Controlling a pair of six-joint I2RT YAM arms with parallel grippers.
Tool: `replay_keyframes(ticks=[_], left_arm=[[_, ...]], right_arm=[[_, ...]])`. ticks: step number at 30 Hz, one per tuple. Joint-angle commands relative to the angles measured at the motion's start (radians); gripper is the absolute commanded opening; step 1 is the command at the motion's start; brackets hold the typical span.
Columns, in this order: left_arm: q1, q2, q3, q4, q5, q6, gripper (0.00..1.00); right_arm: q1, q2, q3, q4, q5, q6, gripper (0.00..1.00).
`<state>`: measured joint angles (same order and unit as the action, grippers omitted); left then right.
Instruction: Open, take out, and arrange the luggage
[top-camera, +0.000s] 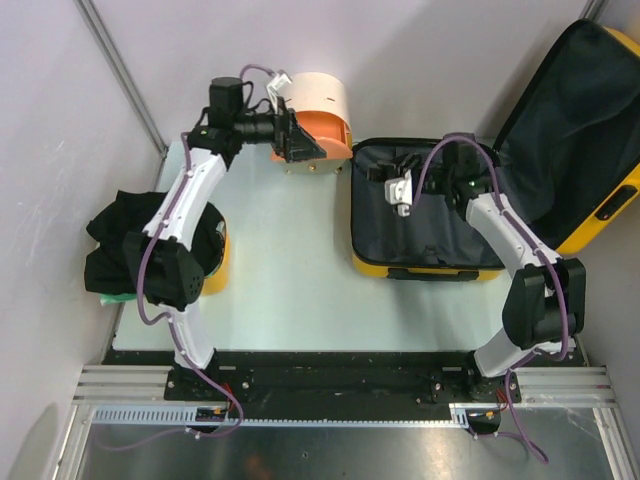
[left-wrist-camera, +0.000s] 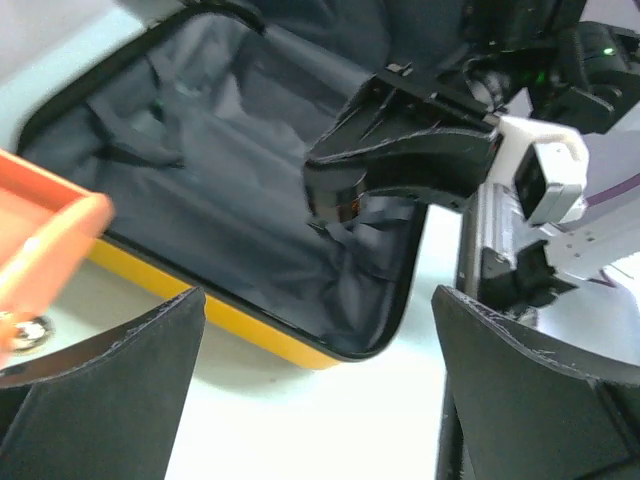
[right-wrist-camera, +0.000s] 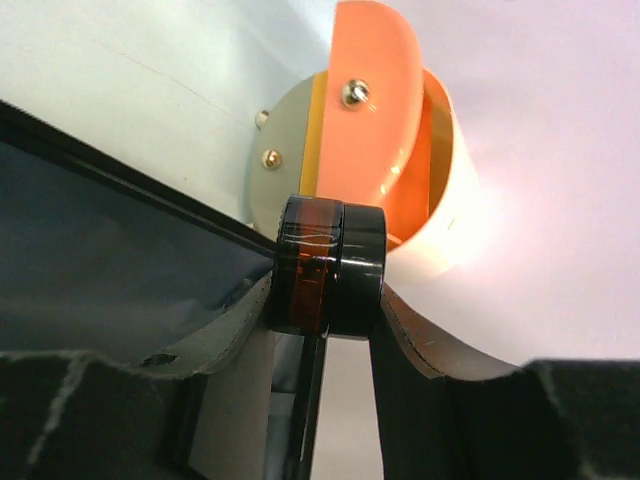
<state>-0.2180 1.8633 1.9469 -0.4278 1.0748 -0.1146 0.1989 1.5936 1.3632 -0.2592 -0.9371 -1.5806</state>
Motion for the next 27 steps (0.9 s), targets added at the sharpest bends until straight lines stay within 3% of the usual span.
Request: replay_keyframes(ticks=[1,2,6,7,10,14,18,27], left_arm=[[-0.055,0.016,0.03,-0.104,0.059,0.012,1.0],[-0.064,0.025,0.064,-0.136,0.03,0.048,1.0],[-0.135,0.118,0.295,-0.576,-0.082,0.317,1.0],[-0.142,0.131,0.323,-0.615,-0.088,0.347,1.0],[-0.161,0.126,0.331,-0.661,-0.084,0.406,1.0],[-0.262,0.116,0.356,-0.798,-0.199,0.636,1.0],[-0.28,0.102,0.342,-0.818,-0.179,0.653,0.98],[-0.333,0.135,0.357,-0.816,-0.138,0.655,1.0]], right_arm=[[0.03,-0.063,-0.096,0.201,-0.063,-0.238,0.08],[0.031,-0.072,-0.107,0.213,-0.08,-0.258,0.08],[0.039,-0.11,-0.131,0.169,-0.166,-0.413,0.08],[0.036,-0.115,-0.136,0.146,-0.204,-0.447,0.08],[0.036,-0.133,-0.144,0.051,-0.277,-0.604,0.07],[0.036,-0.129,-0.145,-0.087,-0.321,-0.818,0.07],[0.036,-0.124,-0.145,-0.257,-0.321,-1.004,0.06],[0.059,-0.142,-0.147,-0.318,-0.301,-1.047,0.05]])
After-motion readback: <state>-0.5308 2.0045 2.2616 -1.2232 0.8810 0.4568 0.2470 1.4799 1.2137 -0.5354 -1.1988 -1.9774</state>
